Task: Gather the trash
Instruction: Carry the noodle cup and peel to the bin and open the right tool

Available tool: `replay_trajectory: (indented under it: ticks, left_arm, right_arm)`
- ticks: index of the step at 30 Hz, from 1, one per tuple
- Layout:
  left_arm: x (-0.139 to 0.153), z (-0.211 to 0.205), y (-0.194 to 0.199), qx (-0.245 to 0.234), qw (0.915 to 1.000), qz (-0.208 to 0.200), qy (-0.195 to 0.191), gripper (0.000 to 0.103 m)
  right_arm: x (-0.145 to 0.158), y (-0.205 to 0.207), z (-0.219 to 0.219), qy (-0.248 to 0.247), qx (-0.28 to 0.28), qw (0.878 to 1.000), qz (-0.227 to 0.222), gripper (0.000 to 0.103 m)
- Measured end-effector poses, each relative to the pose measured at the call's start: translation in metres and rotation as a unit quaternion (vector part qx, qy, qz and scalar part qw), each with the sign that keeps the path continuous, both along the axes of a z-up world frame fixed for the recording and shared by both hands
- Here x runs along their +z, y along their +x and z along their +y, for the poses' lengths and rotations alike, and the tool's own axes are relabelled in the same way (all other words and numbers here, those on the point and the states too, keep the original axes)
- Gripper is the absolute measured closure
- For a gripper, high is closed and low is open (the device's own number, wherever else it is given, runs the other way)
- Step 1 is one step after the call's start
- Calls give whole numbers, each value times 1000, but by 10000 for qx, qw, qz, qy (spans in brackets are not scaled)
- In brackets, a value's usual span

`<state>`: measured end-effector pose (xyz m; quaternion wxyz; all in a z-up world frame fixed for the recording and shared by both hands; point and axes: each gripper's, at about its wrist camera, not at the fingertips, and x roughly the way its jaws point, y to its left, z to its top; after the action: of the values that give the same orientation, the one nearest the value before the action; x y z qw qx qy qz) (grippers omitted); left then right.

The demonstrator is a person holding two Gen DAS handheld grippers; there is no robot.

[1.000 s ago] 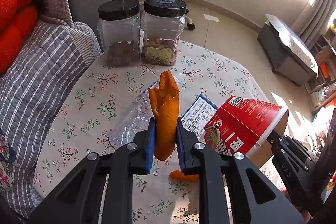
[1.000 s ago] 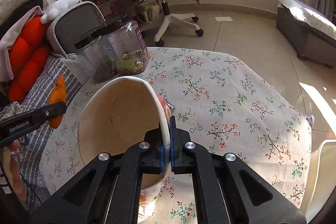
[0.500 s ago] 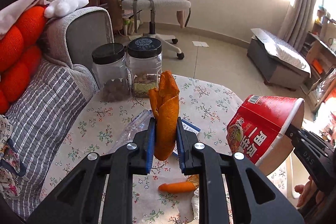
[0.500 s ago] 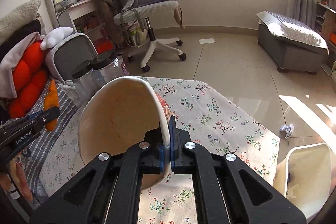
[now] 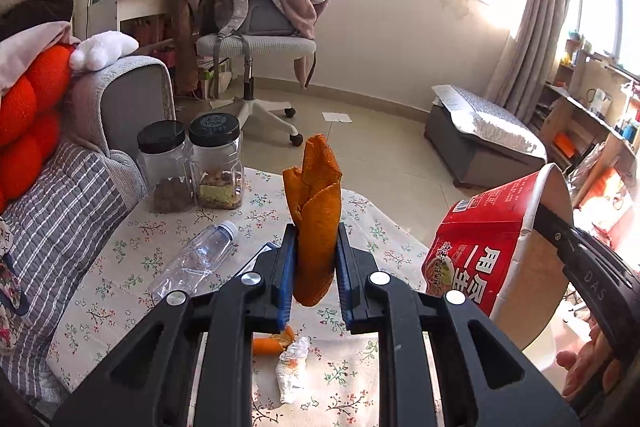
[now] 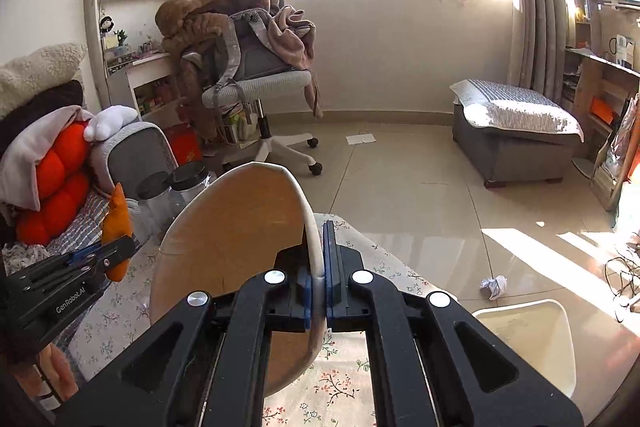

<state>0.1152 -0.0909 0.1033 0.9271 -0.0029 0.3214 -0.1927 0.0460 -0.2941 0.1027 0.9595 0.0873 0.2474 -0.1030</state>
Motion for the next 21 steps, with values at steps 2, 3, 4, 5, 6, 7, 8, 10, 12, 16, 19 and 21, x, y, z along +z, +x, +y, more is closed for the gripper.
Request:
replay_trajectory:
  ticks: [2, 3, 4, 5, 6, 7, 8, 10, 12, 16, 19, 21]
  left_arm:
    - [1, -5, -8, -69, 10000, 13, -45, 84]
    - [2, -7, -11, -90, 9999, 0, -60, 84]
    - [3, -9, -15, -116, 9999, -9, -80, 84]
    - [5, -11, -18, -145, 9998, -14, -106, 84]
    - [6, -13, -21, -170, 9998, -23, -131, 84]
    - [8, -15, -24, -193, 9997, -39, -150, 84]
    - [10, -18, -28, -221, 9996, -61, -172, 84]
    - [14, -24, -35, -303, 9993, -97, -208, 84]
    - [18, -34, -43, -414, 9988, -137, -228, 84]
    - [21, -57, -58, -653, 9974, -172, -270, 84]
    - [20, -77, -69, -836, 9960, -152, -282, 84]
    - [19, -92, -74, -953, 9950, -126, -283, 84]
  right_arm:
    - [5, -11, -4, -60, -34, 10000, -50, 100]
    - [7, -16, -6, -90, -53, 9999, -67, 100]
    - [9, -21, -7, -125, -79, 9999, -84, 100]
    - [11, -26, -9, -159, -107, 9998, -99, 100]
    - [13, -32, -11, -180, -148, 9997, -115, 100]
    - [14, -38, -14, -185, -197, 9995, -133, 100]
    - [15, -42, -17, -181, -248, 9994, -141, 100]
    - [16, -52, -24, -204, -362, 9990, -132, 100]
    - [17, -63, -33, -259, -504, 9983, -124, 100]
    - [19, -86, -57, -382, -849, 9956, -124, 100]
    - [16, -100, -78, -473, -1145, 9923, -57, 100]
    - [12, -108, -94, -550, -1351, 9893, -4, 100]
